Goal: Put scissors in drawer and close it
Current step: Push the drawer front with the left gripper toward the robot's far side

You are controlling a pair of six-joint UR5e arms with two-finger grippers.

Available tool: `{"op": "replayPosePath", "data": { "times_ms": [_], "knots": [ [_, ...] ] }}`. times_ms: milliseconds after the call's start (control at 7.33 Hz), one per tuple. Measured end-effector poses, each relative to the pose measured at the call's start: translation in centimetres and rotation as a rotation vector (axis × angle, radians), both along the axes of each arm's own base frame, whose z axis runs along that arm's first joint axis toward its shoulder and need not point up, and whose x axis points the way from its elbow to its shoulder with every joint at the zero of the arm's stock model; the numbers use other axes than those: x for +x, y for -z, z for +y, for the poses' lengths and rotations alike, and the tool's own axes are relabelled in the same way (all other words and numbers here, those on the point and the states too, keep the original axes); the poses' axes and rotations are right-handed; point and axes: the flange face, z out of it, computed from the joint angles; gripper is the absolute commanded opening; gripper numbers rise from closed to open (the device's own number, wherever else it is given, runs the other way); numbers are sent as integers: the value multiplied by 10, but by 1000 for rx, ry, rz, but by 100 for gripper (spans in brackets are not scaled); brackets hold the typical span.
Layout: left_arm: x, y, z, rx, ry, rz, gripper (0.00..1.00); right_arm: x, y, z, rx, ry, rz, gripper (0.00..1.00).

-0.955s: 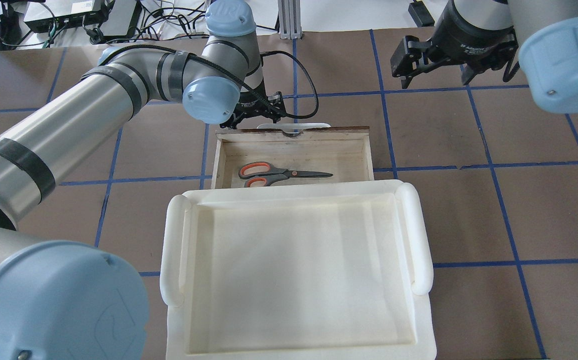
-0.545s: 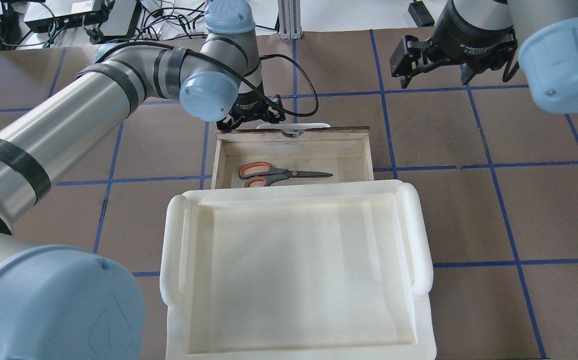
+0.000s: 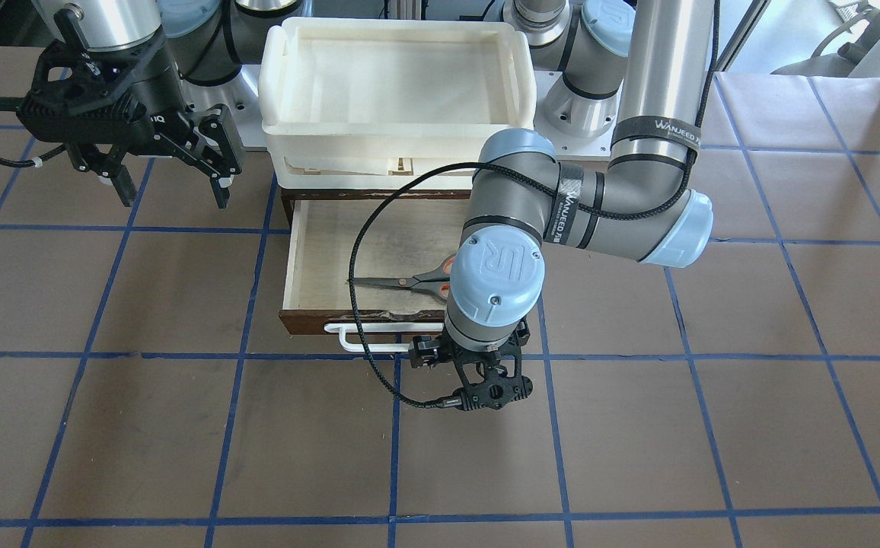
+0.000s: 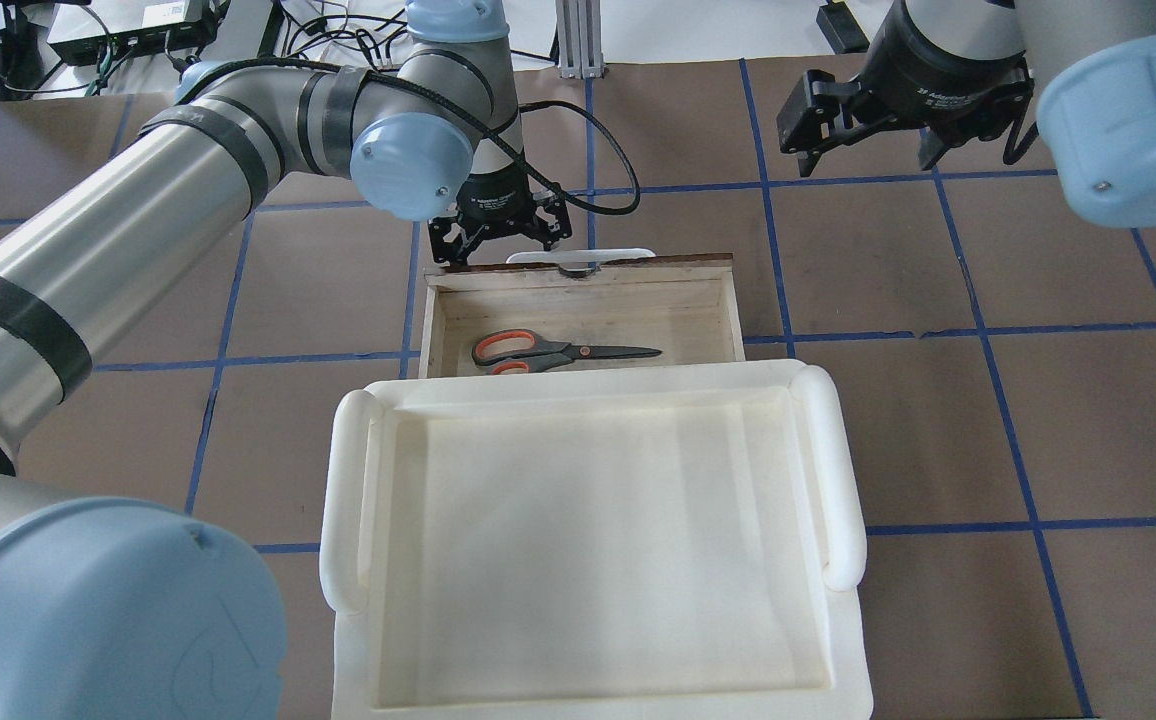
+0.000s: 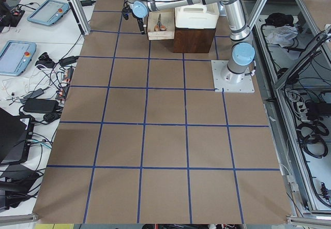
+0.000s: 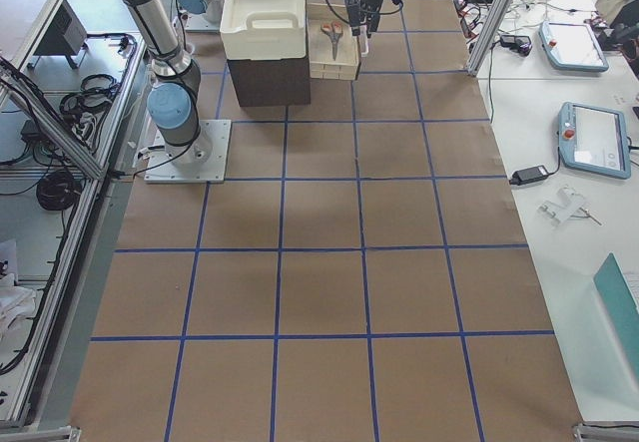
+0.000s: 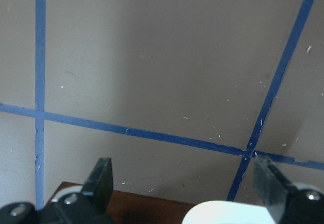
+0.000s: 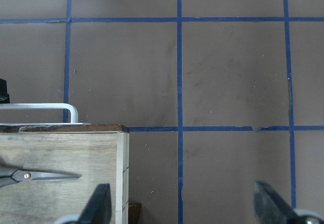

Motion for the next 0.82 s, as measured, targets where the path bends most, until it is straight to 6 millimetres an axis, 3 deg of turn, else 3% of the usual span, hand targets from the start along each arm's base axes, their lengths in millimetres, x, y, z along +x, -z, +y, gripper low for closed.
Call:
{"op": "replayPosePath", "data": {
  "times_ms": [818],
  "knots": [
    [2, -15, 16, 81, -3, 0, 100, -1, -2, 2, -3, 0, 5, 100]
  ]
}}
